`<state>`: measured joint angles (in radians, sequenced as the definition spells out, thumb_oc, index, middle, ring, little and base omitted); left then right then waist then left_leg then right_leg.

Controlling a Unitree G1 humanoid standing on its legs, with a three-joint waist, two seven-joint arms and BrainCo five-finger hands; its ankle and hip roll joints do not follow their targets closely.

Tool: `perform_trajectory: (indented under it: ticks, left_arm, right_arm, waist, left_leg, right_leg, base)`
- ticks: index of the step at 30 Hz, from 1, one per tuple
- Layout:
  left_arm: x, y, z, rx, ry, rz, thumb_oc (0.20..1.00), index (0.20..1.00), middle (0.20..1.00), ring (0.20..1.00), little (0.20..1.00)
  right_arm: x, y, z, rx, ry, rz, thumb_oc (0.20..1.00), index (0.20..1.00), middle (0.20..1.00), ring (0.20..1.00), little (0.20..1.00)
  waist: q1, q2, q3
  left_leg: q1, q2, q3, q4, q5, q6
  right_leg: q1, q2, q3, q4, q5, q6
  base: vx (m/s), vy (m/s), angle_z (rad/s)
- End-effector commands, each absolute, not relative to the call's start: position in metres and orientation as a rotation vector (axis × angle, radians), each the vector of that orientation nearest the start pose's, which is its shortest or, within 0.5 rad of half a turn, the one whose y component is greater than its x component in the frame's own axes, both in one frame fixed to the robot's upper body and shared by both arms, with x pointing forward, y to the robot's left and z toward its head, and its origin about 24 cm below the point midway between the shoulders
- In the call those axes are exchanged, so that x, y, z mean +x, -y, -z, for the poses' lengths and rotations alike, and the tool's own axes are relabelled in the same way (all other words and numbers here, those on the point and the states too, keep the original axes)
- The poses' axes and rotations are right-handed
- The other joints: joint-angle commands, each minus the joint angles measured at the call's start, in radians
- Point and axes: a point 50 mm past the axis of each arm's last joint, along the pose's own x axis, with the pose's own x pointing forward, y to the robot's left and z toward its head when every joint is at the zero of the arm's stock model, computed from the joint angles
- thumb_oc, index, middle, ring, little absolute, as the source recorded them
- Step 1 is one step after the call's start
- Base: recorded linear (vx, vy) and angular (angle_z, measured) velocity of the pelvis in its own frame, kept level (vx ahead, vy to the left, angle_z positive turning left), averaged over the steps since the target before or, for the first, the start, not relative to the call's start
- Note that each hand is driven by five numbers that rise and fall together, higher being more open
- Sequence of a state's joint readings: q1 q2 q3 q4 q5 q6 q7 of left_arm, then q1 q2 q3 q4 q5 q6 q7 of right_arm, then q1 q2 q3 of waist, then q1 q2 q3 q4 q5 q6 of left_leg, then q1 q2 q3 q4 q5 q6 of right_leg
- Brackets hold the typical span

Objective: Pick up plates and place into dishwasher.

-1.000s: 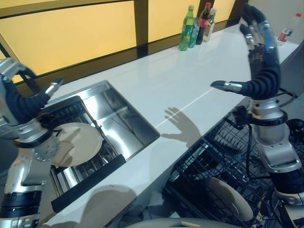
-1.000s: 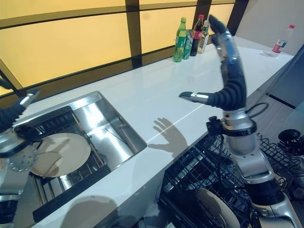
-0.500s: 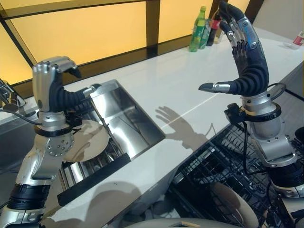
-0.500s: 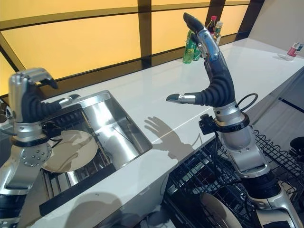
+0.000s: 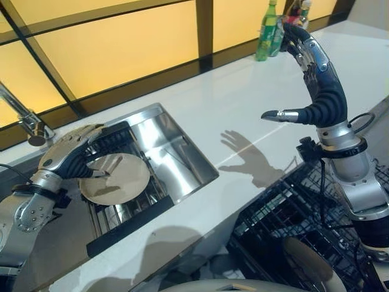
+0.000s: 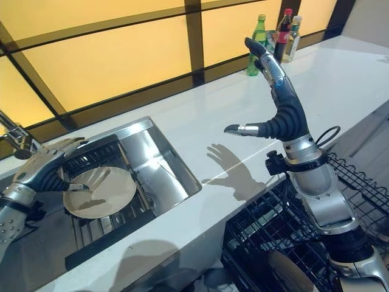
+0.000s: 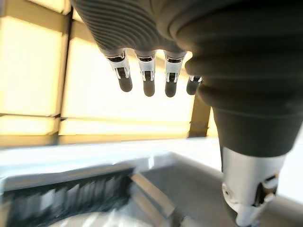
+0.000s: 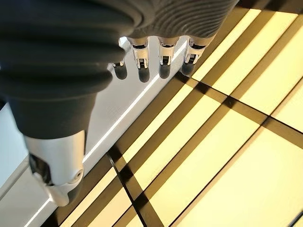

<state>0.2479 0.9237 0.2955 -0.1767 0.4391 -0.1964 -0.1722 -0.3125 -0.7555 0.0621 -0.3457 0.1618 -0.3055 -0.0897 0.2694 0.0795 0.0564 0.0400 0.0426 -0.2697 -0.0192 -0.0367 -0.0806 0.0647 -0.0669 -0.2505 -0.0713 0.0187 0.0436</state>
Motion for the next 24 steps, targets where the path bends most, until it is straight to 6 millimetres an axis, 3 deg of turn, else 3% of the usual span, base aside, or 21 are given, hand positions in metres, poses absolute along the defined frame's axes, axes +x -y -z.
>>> perform_trajectory:
  ticks: [1,8,14,24]
  left_arm:
    - [0.209,-0.307,-0.171,1.541,-0.017,0.238,1.0,1.0,1.0,1.0,1.0]
    - [0.206,-0.302,-0.167,1.56,-0.024,0.267,1.0,1.0,1.0,1.0,1.0]
    - [0.195,-0.301,-0.144,1.57,0.044,0.281,1.0,1.0,1.0,1.0,1.0]
    - [0.19,-0.299,-0.114,1.492,0.248,0.035,1.0,1.0,1.0,1.0,1.0]
  right_arm:
    - [0.243,0.188,-0.256,-0.535,0.952,-0.208,1.0,1.0,1.0,1.0,1.0]
    - [0.243,0.192,-0.249,-0.545,0.912,-0.2,1.0,1.0,1.0,1.0,1.0]
    - [0.245,0.197,-0.245,-0.553,0.879,-0.179,1.0,1.0,1.0,1.0,1.0]
    - [0.242,0.198,-0.229,-0.533,0.833,-0.198,1.0,1.0,1.0,1.0,1.0]
  waist:
    - [0.046,-0.048,-0.048]
    - [0.076,-0.04,-0.041]
    - [0.095,-0.043,-0.013]
    - [0.065,-0.06,0.03]
  left_leg:
    - [-0.09,-0.07,0.001,0.021,0.042,0.019]
    - [-0.104,-0.082,-0.032,0.036,0.054,0.01]
    - [-0.11,-0.083,-0.055,0.059,0.051,-0.001]
    - [-0.124,-0.069,-0.036,0.084,0.051,-0.002]
  right_leg:
    - [0.021,-0.089,-0.052,0.161,-0.145,0.047]
    - [0.028,-0.087,-0.094,0.181,-0.157,0.035]
    - [0.029,-0.081,-0.104,0.211,-0.179,0.019]
    - [0.01,-0.066,-0.072,0.224,-0.182,0.009]
  base:
    - [0.01,0.025,0.27]
    - [0.02,0.02,0.23]
    - [0.05,0.021,0.18]
    - [0.07,0.025,-0.02]
